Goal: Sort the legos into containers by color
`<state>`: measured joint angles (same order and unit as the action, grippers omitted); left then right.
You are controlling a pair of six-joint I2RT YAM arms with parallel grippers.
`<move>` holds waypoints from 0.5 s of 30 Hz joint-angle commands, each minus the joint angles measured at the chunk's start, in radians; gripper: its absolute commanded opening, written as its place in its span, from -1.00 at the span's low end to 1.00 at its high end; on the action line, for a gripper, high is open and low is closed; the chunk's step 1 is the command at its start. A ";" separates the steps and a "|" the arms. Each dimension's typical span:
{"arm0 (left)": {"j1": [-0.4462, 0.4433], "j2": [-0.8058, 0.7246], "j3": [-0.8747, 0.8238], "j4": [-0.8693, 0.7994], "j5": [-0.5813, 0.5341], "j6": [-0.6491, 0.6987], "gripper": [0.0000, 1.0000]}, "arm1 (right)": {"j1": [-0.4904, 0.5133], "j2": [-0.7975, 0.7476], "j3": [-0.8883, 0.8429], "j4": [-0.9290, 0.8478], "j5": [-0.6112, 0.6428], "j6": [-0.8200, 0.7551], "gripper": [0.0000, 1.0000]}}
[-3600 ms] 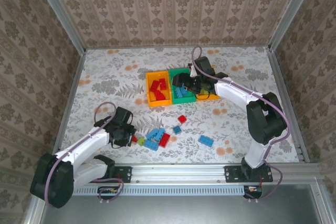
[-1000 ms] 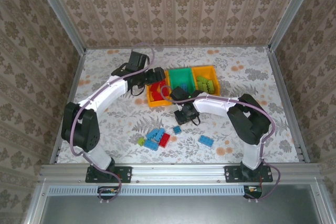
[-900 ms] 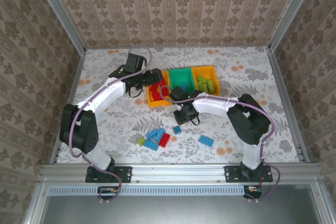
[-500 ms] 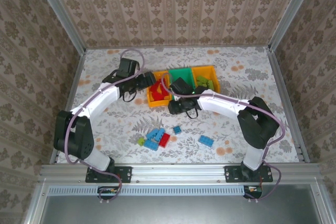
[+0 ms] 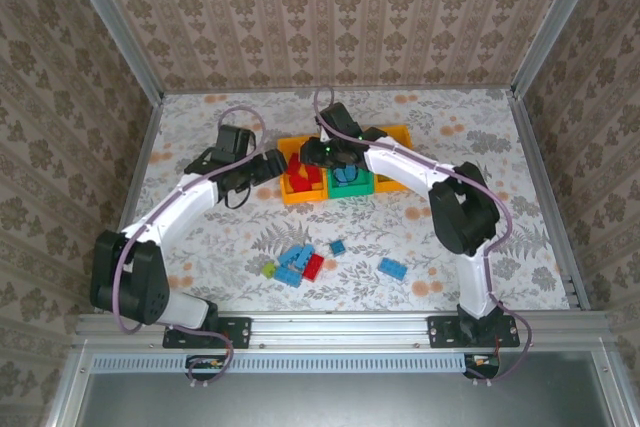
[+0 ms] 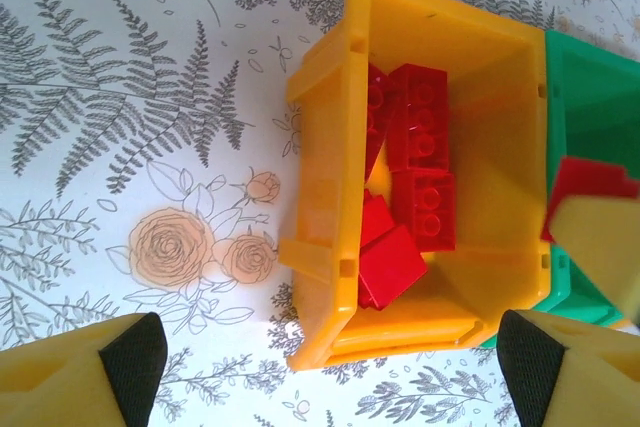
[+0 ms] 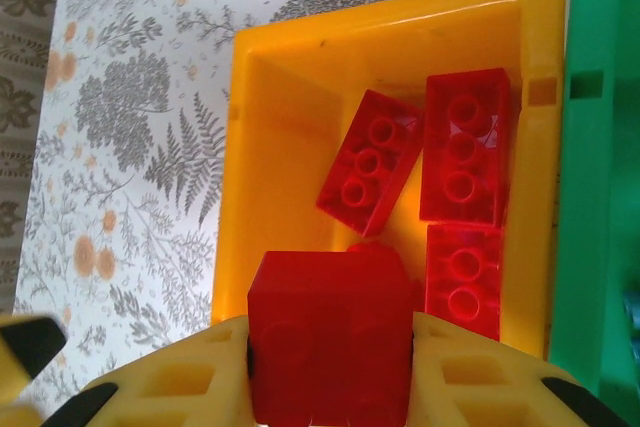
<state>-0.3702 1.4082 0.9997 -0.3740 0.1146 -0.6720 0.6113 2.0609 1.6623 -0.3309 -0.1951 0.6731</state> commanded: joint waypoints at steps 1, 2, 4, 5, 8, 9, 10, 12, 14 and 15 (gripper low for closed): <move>0.011 -0.042 -0.029 -0.016 -0.024 0.035 0.80 | -0.002 0.042 0.067 -0.048 -0.038 0.042 -0.40; 0.013 -0.047 -0.037 -0.017 -0.027 0.039 0.80 | -0.002 0.048 0.076 -0.049 -0.038 0.040 -0.38; 0.013 -0.054 -0.046 -0.022 -0.033 0.042 0.82 | -0.002 0.060 0.091 -0.054 -0.033 0.036 -0.35; 0.015 -0.058 -0.049 -0.024 -0.034 0.044 0.83 | -0.003 0.067 0.101 -0.057 -0.033 0.036 -0.33; 0.016 -0.063 -0.055 -0.023 -0.035 0.052 0.83 | -0.004 0.076 0.115 -0.066 -0.033 0.036 -0.22; 0.017 -0.063 -0.057 -0.024 -0.034 0.053 0.83 | -0.004 0.075 0.116 -0.067 -0.031 0.036 -0.19; 0.017 -0.061 -0.057 -0.023 -0.034 0.054 0.83 | -0.004 0.076 0.116 -0.067 -0.029 0.036 -0.15; 0.017 -0.060 -0.058 -0.023 -0.033 0.054 0.83 | -0.003 0.073 0.116 -0.068 -0.027 0.036 -0.06; 0.017 -0.060 -0.058 -0.019 -0.031 0.048 0.84 | -0.004 0.071 0.115 -0.065 -0.026 0.035 0.03; 0.018 -0.060 -0.058 -0.018 -0.031 0.048 0.84 | -0.004 0.070 0.116 -0.065 -0.026 0.036 0.10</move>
<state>-0.3584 1.3766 0.9531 -0.3775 0.0959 -0.6487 0.6083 2.1208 1.7515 -0.3710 -0.2131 0.7067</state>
